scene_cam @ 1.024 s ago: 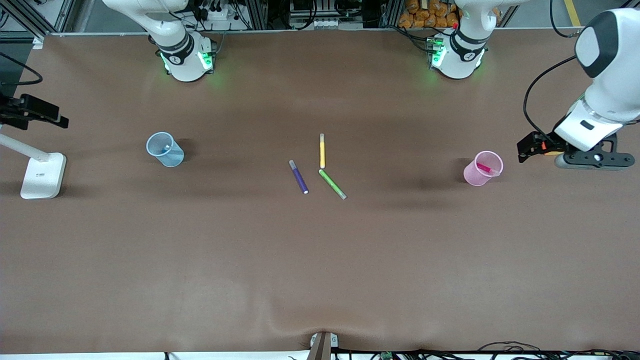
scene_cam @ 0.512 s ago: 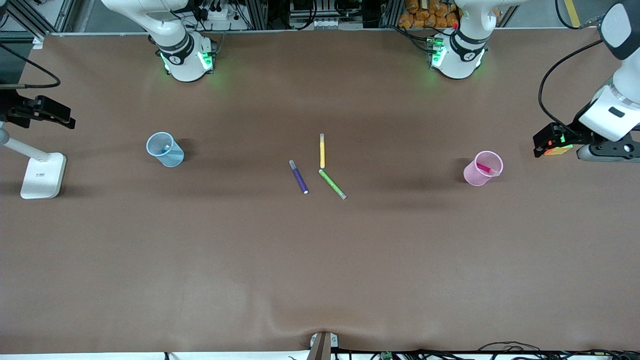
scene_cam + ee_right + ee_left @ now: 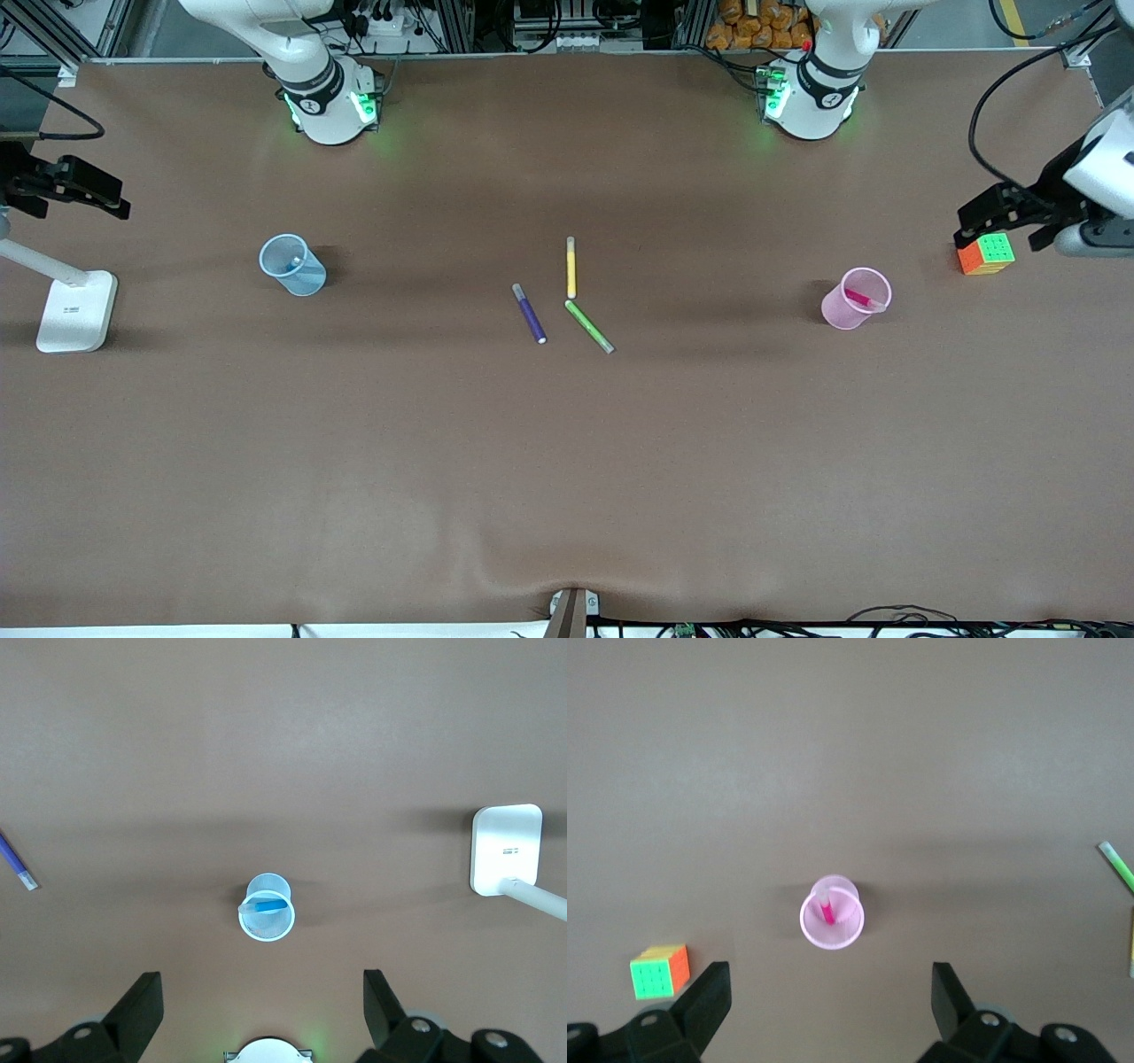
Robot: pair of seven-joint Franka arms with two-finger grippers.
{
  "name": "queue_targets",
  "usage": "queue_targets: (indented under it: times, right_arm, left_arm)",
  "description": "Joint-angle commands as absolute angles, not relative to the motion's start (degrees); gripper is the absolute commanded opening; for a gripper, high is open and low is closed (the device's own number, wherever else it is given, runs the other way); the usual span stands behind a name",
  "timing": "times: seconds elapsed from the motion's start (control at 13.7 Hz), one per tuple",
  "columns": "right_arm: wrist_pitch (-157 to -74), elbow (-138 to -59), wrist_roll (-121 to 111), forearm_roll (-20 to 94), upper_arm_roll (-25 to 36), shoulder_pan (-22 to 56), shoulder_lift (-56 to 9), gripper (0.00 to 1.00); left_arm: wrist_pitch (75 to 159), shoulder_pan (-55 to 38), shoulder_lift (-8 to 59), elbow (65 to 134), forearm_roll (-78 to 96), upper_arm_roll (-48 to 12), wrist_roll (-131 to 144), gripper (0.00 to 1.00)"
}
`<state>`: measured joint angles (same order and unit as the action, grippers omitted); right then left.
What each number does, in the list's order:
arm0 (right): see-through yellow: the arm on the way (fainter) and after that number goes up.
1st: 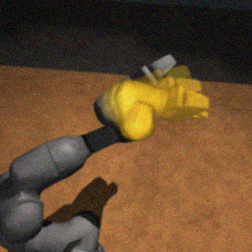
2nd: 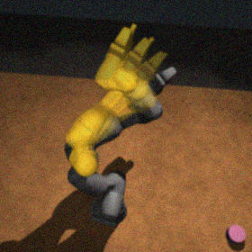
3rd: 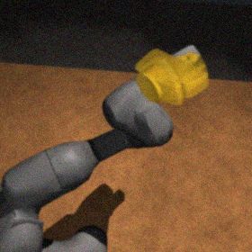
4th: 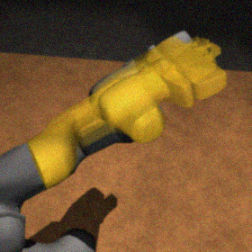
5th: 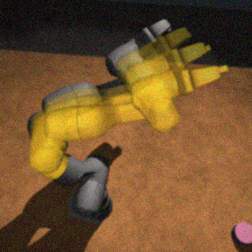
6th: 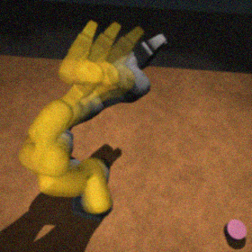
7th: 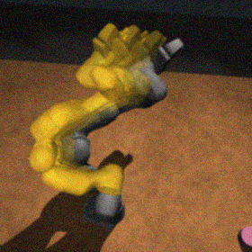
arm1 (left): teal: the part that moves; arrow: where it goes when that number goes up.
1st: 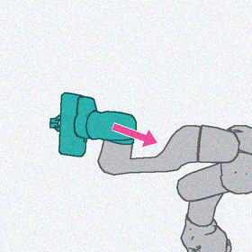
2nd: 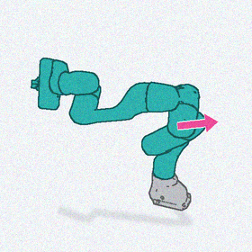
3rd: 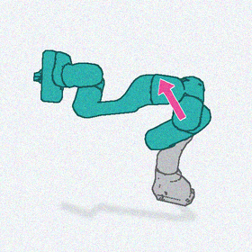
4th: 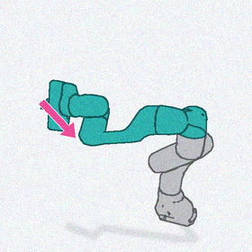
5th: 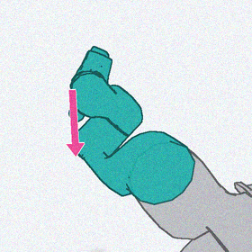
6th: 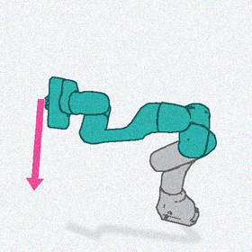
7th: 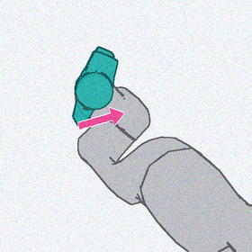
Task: Place pink and blue markers in matching cups
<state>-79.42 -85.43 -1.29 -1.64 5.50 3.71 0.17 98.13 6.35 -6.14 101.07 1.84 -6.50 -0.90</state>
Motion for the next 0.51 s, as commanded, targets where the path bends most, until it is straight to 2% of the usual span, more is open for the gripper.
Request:
queue_targets:
  times: [0.0,0.44]
  right_arm:
    - [-80.9,-88.2,-0.4,-0.7,5.4,2.3,2.2,1.00]
    - [-81.1,-87.5,-0.4,-0.9,5.4,0.6,2.1,1.00]
  left_arm:
    - [93.3,6.9,-6.8,97.9,2.6,-6.6,0.1,1.00]
    - [90.9,6.8,-9.2,97.8,2.1,-8.3,-0.2,1.00]
